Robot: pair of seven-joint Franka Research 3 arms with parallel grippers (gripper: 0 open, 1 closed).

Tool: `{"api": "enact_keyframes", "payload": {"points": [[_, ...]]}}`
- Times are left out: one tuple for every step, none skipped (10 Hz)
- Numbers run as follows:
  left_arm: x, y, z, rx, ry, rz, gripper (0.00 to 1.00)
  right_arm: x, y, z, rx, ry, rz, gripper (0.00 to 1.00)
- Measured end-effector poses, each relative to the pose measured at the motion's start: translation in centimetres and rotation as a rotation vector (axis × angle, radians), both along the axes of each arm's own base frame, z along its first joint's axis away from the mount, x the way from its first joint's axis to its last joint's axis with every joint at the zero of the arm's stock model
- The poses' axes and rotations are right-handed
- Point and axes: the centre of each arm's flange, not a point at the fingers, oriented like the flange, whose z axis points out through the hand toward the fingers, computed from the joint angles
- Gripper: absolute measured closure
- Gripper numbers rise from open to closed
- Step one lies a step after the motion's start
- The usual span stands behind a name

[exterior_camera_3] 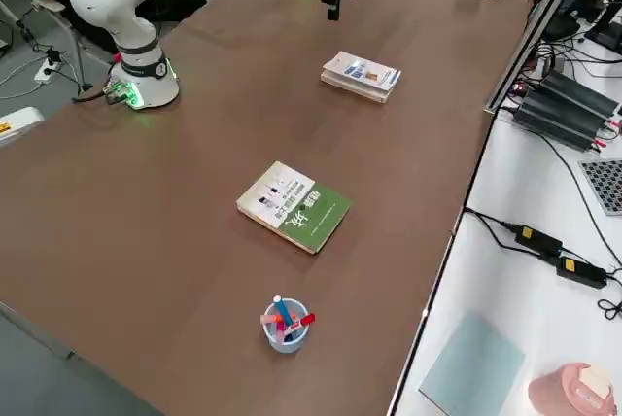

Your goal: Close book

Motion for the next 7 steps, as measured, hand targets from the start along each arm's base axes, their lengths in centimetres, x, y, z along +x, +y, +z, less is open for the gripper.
{"api": "enact_keyframes", "payload": {"points": [[0.12,-0.01,-0.07,-0.005,0.001,0.002,0.0,0.0,0.03,0.0,0.0,0.0,0.0,0.0],[0.28,-0.05,-0.19,-0.007,0.003,0.003,0.0,0.0,0.03,0.01,-0.001,0.0,-0.001,0.0],[0.44,-0.08,-0.31,-0.008,0.004,0.005,0.0,0.0,0.03,0.01,-0.001,-0.001,-0.001,0.0],[0.58,-0.1,-0.39,-0.008,0.004,0.007,0.0,0.0,0.04,0.02,-0.001,-0.001,-0.001,0.0],[0.69,-0.11,-0.42,-0.008,0.003,0.008,0.0,0.0,0.05,0.02,-0.001,-0.001,-0.001,0.0],[0.77,-0.12,-0.39,-0.008,0.002,0.008,0.0,0.0,0.06,0.03,-0.001,-0.001,-0.001,0.0],[0.81,-0.12,-0.34,-0.008,0.001,0.009,0.0,-0.01,0.07,0.03,-0.001,-0.001,-0.001,0.0]]}}
